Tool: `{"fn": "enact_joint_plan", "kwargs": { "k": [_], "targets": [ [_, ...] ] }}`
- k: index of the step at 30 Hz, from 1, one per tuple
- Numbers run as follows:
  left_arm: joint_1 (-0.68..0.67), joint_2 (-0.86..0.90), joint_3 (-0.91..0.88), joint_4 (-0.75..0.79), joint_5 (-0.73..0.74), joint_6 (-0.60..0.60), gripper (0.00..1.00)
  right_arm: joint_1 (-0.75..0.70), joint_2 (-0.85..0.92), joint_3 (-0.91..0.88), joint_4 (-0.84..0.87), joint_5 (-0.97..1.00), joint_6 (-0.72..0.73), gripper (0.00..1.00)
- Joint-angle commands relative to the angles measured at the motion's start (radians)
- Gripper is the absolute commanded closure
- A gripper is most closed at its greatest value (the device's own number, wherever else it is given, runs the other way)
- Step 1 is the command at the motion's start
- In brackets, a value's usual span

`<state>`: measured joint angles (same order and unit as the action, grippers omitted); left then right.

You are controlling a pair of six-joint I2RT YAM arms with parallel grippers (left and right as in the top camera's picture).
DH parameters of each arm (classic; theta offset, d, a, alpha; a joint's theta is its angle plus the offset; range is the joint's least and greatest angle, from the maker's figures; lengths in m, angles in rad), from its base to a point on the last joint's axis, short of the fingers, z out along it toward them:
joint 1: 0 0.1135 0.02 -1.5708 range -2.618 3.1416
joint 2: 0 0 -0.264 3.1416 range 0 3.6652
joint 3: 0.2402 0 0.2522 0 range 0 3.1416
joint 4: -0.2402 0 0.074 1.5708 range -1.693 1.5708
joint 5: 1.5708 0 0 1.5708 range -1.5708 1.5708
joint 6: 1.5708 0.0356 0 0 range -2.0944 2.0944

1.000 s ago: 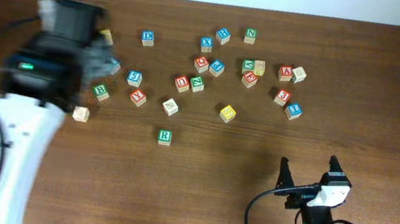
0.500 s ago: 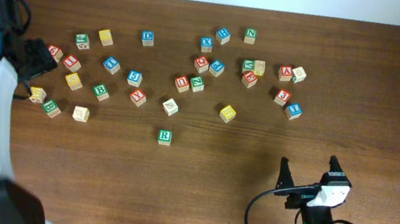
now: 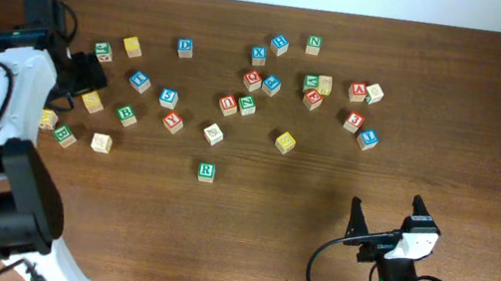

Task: Spell out RSS
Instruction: 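Move the left gripper to the yellow S block and grasp it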

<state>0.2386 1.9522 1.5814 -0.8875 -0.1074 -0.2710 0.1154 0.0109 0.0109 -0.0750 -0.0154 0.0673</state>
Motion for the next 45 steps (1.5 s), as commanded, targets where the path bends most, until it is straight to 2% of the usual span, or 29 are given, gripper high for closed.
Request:
{"fn": "enact_joint_plan", "kwargs": {
  "k": [1, 5, 14, 15, 18, 22, 29, 33, 45],
  "targets": [
    [-0.011, 0.078, 0.003, 0.016, 0.014, 0.054, 0.05, -0.005, -0.007, -0.005, -0.005, 0.010, -0.007, 0.02],
    [-0.014, 0.122, 0.003, 0.044, 0.006, 0.054, 0.06, -0.005, -0.007, -0.005, -0.005, 0.010, -0.007, 0.02],
    [-0.016, 0.192, 0.003, 0.101, 0.008, 0.064, 0.17, -0.005, -0.007, -0.005, -0.005, 0.010, -0.007, 0.02],
    [-0.016, 0.193, 0.003, 0.110, 0.007, 0.064, 0.22, -0.005, -0.007, -0.005, -0.005, 0.010, -0.007, 0.02],
    [-0.016, 0.193, 0.003, 0.128, 0.012, 0.064, 0.28, -0.005, -0.007, -0.005, -0.005, 0.010, -0.007, 0.02],
    [-0.016, 0.207, 0.003, 0.144, 0.015, 0.064, 0.30, -0.005, -0.007, -0.005, -0.005, 0.010, -0.007, 0.02],
    [-0.043, 0.239, 0.002, 0.149, 0.021, 0.064, 0.41, -0.005, -0.007, -0.005, -0.005, 0.010, -0.007, 0.02],
    [-0.056, 0.239, 0.002, 0.153, 0.014, 0.064, 0.53, -0.005, -0.007, -0.005, -0.005, 0.010, -0.007, 0.02],
    [-0.056, 0.239, 0.002, 0.143, 0.006, 0.064, 0.72, -0.005, -0.007, -0.005, -0.005, 0.010, -0.007, 0.02]
  ]
}}
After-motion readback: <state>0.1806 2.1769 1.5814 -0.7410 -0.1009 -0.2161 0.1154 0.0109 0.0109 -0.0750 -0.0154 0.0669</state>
